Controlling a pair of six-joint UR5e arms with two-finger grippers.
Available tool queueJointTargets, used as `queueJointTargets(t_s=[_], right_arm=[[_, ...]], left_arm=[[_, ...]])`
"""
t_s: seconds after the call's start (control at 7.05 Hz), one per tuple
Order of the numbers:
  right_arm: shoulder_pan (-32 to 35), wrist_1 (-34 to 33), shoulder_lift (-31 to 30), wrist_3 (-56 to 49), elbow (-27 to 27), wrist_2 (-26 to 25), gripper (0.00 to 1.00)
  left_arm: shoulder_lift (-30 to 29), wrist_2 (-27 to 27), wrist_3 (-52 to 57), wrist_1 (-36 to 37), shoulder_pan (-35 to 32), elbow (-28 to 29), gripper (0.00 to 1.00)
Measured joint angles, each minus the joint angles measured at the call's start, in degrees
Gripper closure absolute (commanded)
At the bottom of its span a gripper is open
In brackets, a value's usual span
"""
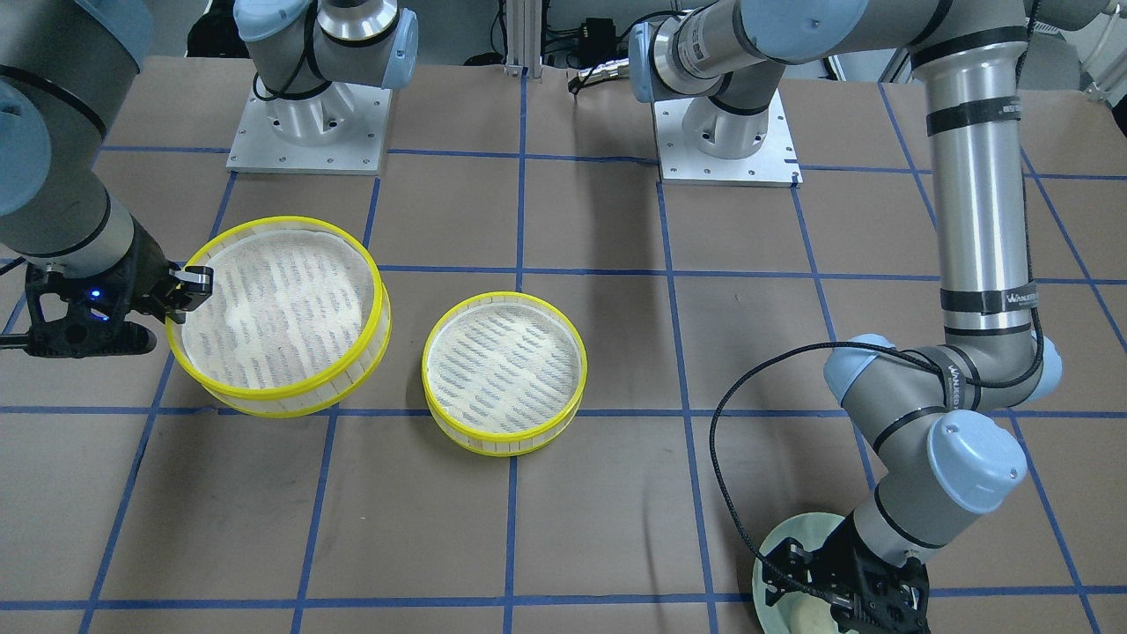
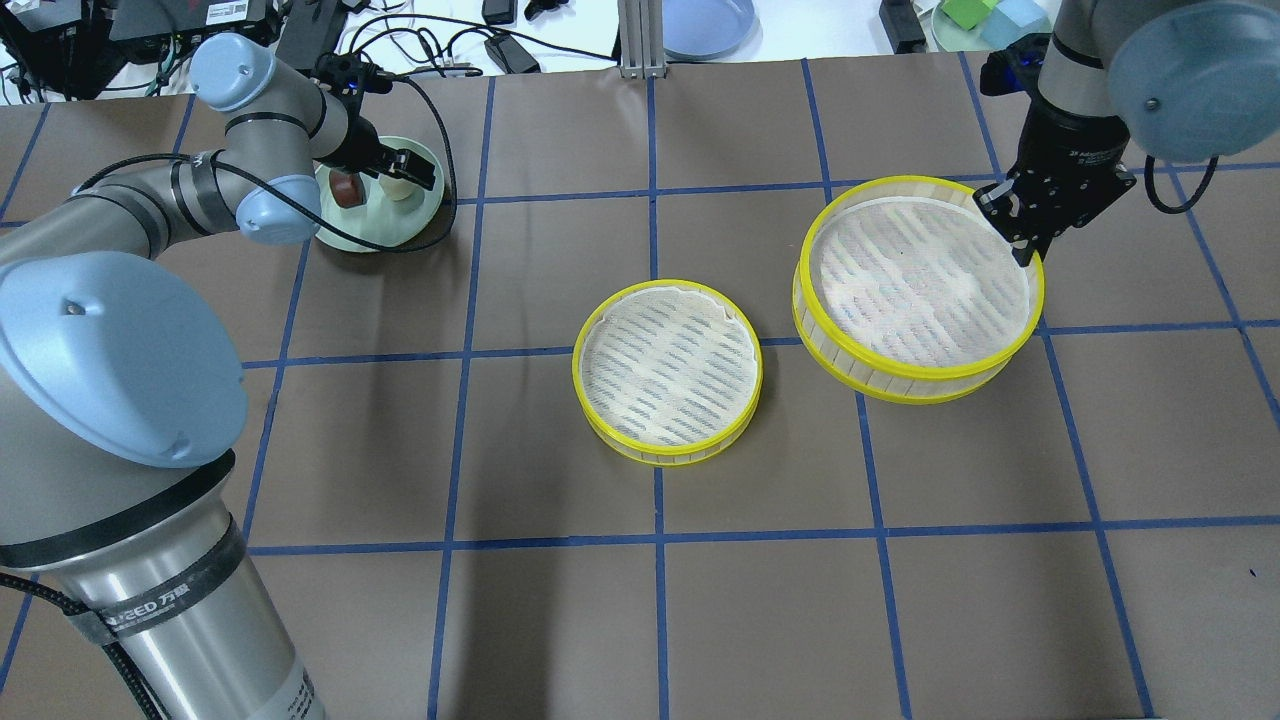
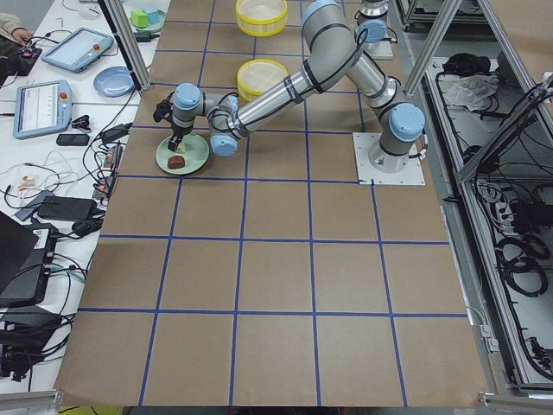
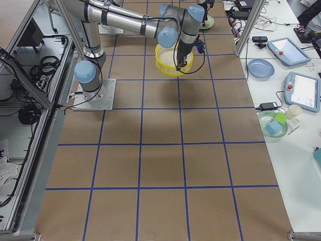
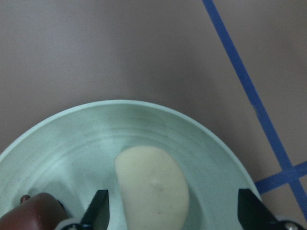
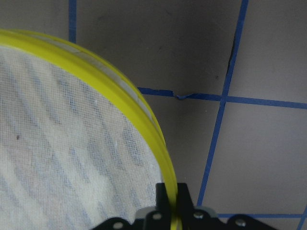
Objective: Place buns in different layers of steamer
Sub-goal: 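Carry the white bun with the left gripper over the open bottom tier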
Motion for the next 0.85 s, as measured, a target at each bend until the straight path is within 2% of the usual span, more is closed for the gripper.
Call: queueJointTargets(t_s=[0.14,0.85], right_arm=[[0.04,0.04,-0.12,-0.01,0.03,0.05,1.0],[0.08,0.08,-0.21,-0.01,0.15,0.17,1.0]], left_arm=[[-0.03,0.38,-0.15,-0.06,0.0,-0.03,1.0],[3.51,0.58,-1.46,-1.53,-0.03,-0.94,1.0]])
